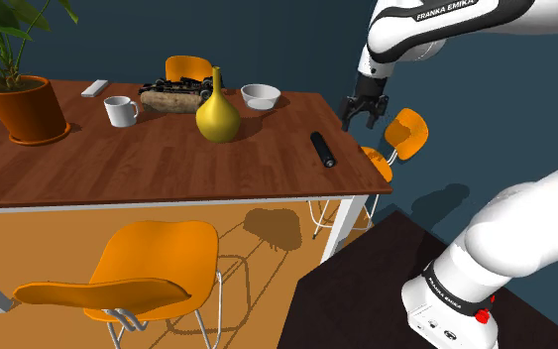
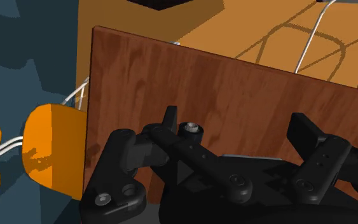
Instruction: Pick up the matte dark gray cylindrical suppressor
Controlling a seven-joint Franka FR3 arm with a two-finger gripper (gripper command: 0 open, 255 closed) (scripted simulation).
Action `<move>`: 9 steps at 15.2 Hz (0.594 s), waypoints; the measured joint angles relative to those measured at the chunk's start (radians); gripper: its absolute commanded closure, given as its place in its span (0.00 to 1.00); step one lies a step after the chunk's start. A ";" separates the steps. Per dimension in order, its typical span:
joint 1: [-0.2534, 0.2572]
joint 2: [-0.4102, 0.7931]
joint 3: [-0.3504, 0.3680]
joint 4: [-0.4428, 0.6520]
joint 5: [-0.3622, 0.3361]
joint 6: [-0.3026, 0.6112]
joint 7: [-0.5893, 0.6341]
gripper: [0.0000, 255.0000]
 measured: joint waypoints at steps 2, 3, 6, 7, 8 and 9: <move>-0.005 0.081 -0.012 0.023 0.000 0.060 -0.007 0.00; -0.007 0.119 -0.016 0.037 0.001 0.085 -0.010 0.00; -0.011 0.225 -0.026 0.085 0.007 0.146 -0.014 0.00; -0.013 0.266 -0.029 0.105 0.011 0.168 -0.016 0.00; -0.016 0.301 -0.034 0.123 0.013 0.186 -0.021 0.00; -0.018 0.341 -0.036 0.146 0.017 0.204 -0.023 0.00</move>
